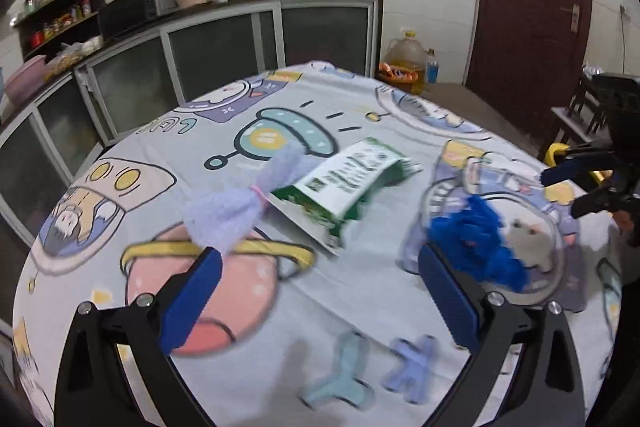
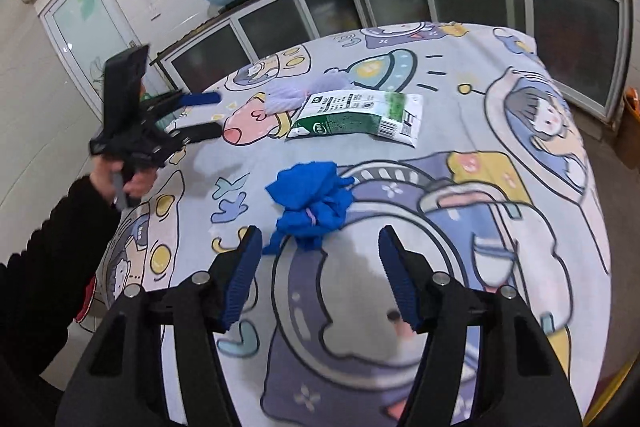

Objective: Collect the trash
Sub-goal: 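Return both tools from the bin to the table, then grasp the white mesh net with left tool while right tool grasps the blue gloves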

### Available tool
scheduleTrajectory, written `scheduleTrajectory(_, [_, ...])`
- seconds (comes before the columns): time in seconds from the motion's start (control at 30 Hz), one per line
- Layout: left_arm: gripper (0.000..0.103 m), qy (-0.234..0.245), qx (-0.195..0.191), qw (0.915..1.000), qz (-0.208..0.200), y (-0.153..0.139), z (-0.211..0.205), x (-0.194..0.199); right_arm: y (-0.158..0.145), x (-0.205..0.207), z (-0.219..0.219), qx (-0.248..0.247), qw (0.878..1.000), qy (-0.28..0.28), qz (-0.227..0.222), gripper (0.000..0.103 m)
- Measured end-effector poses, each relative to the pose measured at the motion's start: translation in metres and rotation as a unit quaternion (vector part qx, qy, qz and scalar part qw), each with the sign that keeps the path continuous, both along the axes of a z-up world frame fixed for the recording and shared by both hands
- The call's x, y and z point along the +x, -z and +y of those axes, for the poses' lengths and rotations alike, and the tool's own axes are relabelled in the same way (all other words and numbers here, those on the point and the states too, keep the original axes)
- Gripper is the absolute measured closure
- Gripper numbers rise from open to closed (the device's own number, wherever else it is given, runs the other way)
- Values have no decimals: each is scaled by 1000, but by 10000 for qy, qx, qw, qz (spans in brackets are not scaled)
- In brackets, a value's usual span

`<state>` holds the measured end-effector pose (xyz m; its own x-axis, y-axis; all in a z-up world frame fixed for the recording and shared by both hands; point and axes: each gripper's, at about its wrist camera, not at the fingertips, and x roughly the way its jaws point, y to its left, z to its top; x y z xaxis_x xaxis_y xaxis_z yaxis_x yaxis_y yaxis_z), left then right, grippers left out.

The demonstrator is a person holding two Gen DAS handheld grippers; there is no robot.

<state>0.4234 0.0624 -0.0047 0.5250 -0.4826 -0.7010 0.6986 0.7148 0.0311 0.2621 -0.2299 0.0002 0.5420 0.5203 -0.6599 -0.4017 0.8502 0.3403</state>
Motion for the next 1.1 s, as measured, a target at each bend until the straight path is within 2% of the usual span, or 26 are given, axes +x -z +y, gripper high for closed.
scheduleTrajectory(0.13, [8, 187, 258, 9992, 225, 11, -4, 42, 1, 13, 12, -183, 9998, -66, -18, 48])
scheduleTrajectory(0.27, [8, 528, 544, 9962, 431, 22, -5, 66, 5, 33, 25, -291, 9993, -202, 93, 49])
scheduleTrajectory(0.37, [8, 742, 625, 9937, 558, 26, -4, 79, 9, 46, 33, -247, 9987, -350, 286, 50])
scheduleTrajectory(0.5, [8, 923, 657, 9912, 679, 31, -3, 95, 10, 57, 44, -324, 9978, -486, 310, 50])
scheduleTrajectory(0.77, [8, 810, 711, 9904, 861, 53, -13, 124, 19, 73, 54, -391, 9965, -589, 450, 53])
scheduleTrajectory(0.93, [8, 589, 554, 9920, 973, 61, -13, 145, 22, 70, 58, -471, 9957, -651, 460, 66])
scheduleTrajectory(0.97, [8, 546, 527, 9923, 979, 62, -14, 149, 22, 70, 58, -460, 9957, -652, 477, 72])
scheduleTrajectory(1.0, [15, 482, 508, 9931, 944, 63, -15, 152, 21, 70, 57, -449, 9957, -641, 486, 81])
scheduleTrajectory(1.03, [41, 414, 496, 9938, 906, 62, -15, 155, 21, 69, 56, -455, 9959, -632, 470, 86])
scheduleTrajectory(1.1, [67, 179, 298, 9943, 1009, 59, -7, 164, 18, 68, 56, -462, 9961, -642, 395, 96])
